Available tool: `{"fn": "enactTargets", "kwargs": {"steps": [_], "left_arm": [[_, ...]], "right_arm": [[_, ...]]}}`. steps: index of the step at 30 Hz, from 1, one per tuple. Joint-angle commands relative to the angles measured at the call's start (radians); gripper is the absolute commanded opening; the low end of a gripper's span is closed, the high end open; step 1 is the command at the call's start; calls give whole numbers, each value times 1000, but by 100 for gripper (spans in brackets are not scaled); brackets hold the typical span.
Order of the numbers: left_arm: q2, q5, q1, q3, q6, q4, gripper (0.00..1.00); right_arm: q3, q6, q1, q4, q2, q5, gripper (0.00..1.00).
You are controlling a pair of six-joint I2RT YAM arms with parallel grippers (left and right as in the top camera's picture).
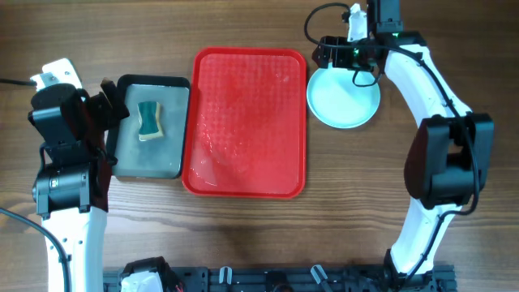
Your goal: Clean dirty plates on tray and stack at the side
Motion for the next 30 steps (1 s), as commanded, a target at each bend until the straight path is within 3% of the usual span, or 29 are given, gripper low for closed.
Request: {"fn": "enactTargets", "kwargs": {"steps": [1,14,30], "left_arm": [[4,8,-5,14,-13,3,100],[4,8,-5,14,-13,3,100],[4,8,-5,14,-13,3,100]], "right_arm": [[-5,0,3,6,-138,-16,100],[-5,-11,2,-6,-555,178,100],[-97,-214,2,57,-1002,183,99]]}}
